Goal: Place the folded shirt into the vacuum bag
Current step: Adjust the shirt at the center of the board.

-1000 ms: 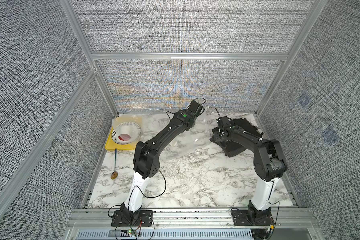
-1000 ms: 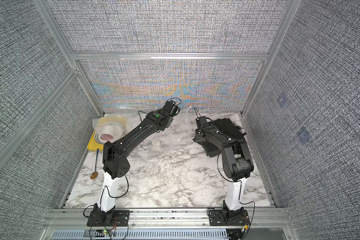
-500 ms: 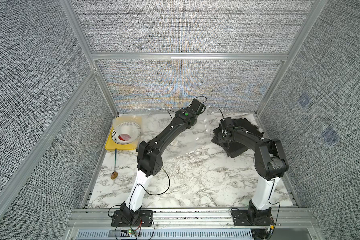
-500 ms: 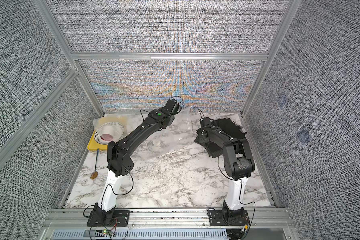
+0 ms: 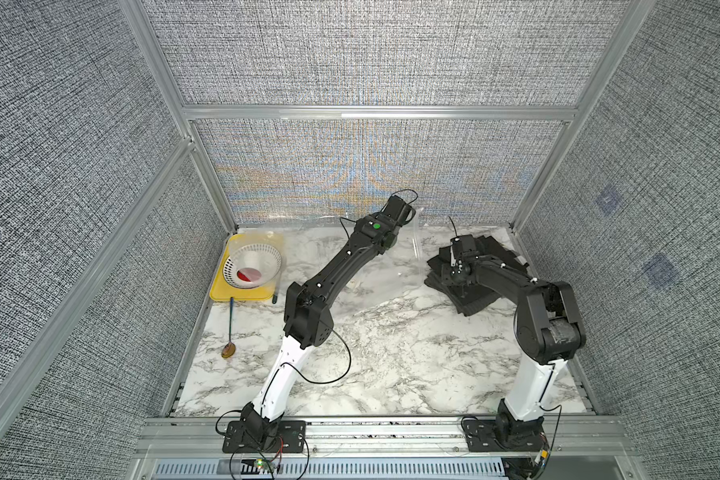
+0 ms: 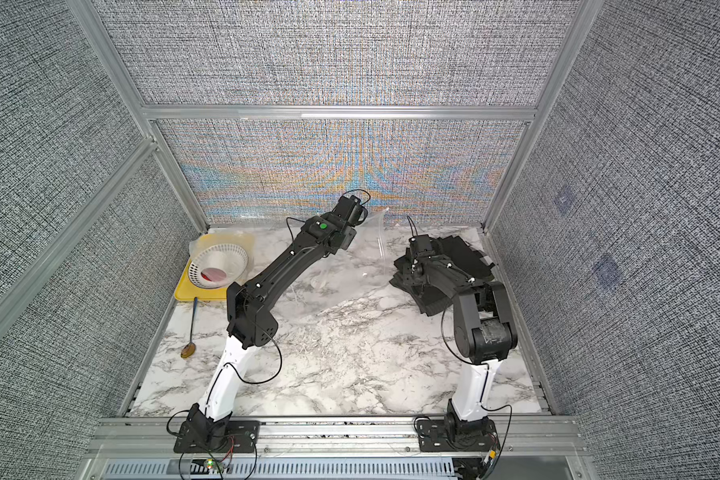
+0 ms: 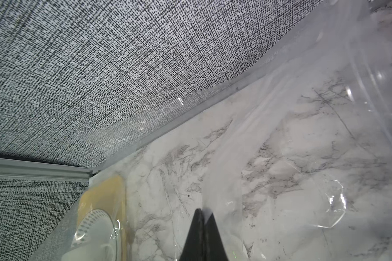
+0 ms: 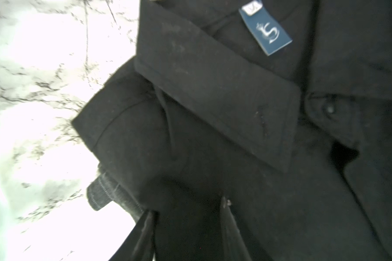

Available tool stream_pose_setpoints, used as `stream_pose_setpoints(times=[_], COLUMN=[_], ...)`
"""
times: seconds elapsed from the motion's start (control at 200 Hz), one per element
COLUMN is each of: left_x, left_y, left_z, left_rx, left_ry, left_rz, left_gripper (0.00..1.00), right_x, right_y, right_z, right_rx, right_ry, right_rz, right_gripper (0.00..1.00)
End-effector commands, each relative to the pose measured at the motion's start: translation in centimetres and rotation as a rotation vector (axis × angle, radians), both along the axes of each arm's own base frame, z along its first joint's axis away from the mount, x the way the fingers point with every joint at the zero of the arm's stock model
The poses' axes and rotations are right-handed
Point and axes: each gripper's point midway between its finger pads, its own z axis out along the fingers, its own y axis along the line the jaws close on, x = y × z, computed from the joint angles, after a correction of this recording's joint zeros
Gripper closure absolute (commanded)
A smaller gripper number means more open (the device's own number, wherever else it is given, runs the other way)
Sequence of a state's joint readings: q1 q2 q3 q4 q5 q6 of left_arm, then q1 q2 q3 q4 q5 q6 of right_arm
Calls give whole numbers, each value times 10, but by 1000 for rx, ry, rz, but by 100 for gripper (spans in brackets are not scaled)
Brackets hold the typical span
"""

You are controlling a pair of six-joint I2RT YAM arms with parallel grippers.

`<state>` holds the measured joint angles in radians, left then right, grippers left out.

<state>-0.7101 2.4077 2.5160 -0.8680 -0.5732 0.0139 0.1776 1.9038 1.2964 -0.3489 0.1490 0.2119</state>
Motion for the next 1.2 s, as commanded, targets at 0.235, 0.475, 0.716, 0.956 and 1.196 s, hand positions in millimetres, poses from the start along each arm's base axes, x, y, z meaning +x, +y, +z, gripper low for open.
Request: stream_pose_setpoints(times=[0.235, 0.475, 0.716, 0.956, 1.196], left_x=[3, 0, -3, -3, -5], left_y=[-18, -19, -18, -17, -12], left_z=[-15, -19, -23, -25, -27], left_rx=[-58, -68, -64, -59, -44], left_ry=[34, 54, 64, 67, 69], left_rz=[-49, -55, -54, -49, -37], left_gripper=[100, 100, 100, 100, 100], right_x=[5, -2, -39, -84, -77], right_y=[0, 10, 22, 34, 32], right_z=[8, 42, 32, 11, 20], right_rx=[11, 118, 205, 216, 77], right_ry=[-18, -94, -47, 19, 2], right_rz=[-12, 8, 32, 55, 73], right_gripper=[94, 100, 100, 100, 41])
